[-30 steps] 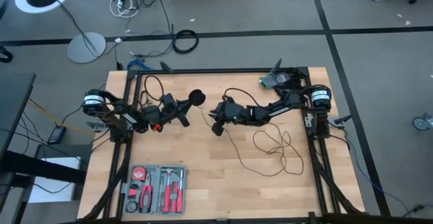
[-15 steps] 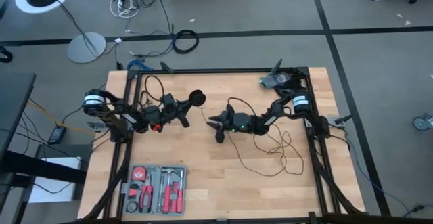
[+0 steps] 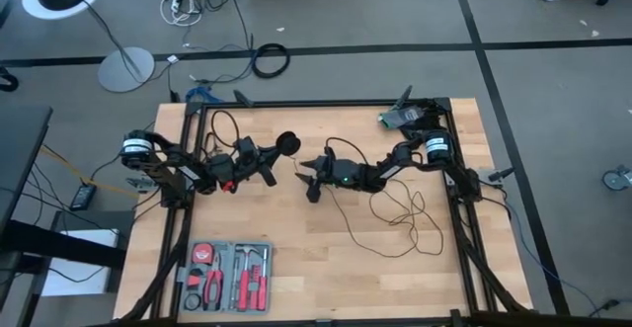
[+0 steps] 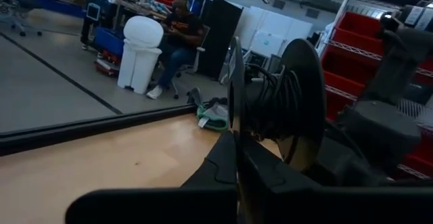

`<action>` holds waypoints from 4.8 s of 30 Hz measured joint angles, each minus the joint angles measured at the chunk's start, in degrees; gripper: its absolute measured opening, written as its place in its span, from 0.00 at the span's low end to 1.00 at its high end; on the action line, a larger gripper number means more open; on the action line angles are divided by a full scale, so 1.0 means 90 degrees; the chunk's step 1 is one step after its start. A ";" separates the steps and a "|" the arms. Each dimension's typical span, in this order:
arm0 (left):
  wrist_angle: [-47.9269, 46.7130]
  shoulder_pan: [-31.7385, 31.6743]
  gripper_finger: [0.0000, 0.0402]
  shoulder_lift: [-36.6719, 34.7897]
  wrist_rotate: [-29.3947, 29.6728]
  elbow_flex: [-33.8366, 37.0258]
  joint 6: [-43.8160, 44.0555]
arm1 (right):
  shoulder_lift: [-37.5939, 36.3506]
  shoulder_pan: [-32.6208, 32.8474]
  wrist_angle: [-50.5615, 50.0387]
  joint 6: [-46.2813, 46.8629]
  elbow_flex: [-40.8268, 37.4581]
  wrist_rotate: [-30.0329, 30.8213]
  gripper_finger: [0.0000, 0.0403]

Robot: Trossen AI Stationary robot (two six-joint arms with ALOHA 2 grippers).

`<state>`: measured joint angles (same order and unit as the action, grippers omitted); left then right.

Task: Coil cords
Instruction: Coil the black wire on the spool

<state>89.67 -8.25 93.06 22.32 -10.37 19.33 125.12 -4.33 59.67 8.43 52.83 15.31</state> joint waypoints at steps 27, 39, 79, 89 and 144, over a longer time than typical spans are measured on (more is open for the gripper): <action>-0.0198 0.0002 0.01 0.0000 -0.0441 -0.0076 -0.0117 | -0.1683 -0.0202 -0.3824 0.0723 0.0055 0.0701 0.01; -0.1031 0.0002 0.01 0.0000 -0.0579 -0.0161 -0.0147 | -0.3903 -0.1166 -0.6103 0.0730 0.0204 -0.0391 0.00; -0.2078 0.0015 0.01 0.0000 -0.0143 -0.1235 -0.0597 | -0.2142 -0.0001 -0.5559 0.0150 0.1187 0.0004 0.00; -0.2137 0.0012 0.01 0.0017 -0.0605 -0.0921 -0.0293 | -0.2169 0.0075 -0.4841 0.0495 0.0494 0.0445 0.01; -0.1817 0.0002 0.01 0.0000 -0.2064 -0.0139 0.0219 | -0.2234 -0.0321 -0.0241 0.0210 -0.1227 -0.1807 0.26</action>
<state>73.32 -8.23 93.06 3.74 -11.62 21.30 105.01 -7.22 57.50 10.33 41.79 -0.96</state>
